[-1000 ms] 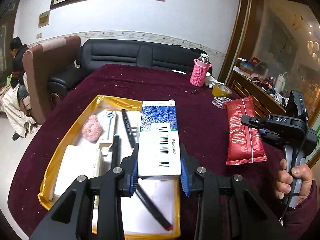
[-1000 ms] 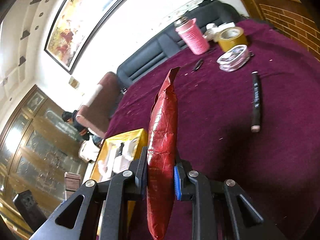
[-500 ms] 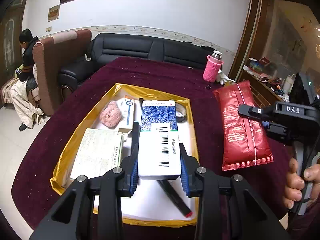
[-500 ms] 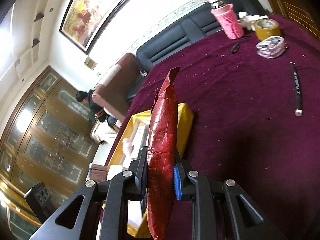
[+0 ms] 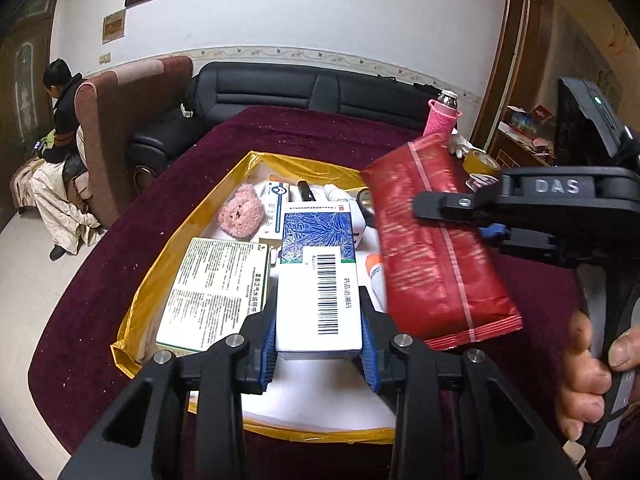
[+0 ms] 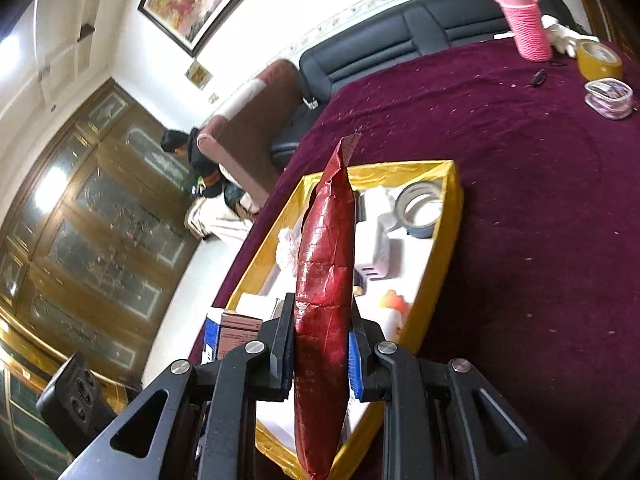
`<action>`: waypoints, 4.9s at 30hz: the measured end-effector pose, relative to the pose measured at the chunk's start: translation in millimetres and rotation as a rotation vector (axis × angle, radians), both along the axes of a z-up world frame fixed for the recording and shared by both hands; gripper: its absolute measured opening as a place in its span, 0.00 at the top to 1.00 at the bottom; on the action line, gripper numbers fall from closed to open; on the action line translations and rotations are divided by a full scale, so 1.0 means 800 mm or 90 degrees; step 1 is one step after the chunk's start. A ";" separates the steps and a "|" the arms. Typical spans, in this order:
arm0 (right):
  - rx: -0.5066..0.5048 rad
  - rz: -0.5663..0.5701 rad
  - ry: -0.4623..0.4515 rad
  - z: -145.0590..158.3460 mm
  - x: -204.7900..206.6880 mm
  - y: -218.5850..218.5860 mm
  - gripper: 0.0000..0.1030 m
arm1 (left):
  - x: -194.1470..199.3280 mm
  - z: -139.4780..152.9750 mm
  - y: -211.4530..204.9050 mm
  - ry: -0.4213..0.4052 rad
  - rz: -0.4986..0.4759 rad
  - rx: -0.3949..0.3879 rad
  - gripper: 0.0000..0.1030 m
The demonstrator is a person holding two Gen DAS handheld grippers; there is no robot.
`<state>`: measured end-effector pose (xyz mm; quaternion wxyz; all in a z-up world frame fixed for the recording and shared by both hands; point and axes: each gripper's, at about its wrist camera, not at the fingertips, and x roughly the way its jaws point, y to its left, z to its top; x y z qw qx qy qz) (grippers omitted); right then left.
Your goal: Organize objects
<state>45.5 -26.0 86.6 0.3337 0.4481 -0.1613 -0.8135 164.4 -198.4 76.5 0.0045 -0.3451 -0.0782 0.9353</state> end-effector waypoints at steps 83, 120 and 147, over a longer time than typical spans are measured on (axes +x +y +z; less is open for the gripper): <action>0.152 0.023 -0.017 -0.049 -0.051 -0.070 0.77 | -0.033 -0.063 -0.008 -0.123 -0.016 0.129 0.68; 0.235 0.040 0.040 -0.043 -0.039 -0.088 0.72 | -0.029 -0.055 0.005 -0.104 0.025 0.080 0.41; 0.141 0.013 -0.003 -0.037 0.000 -0.055 0.33 | 0.013 -0.003 -0.005 -0.023 0.085 0.018 0.18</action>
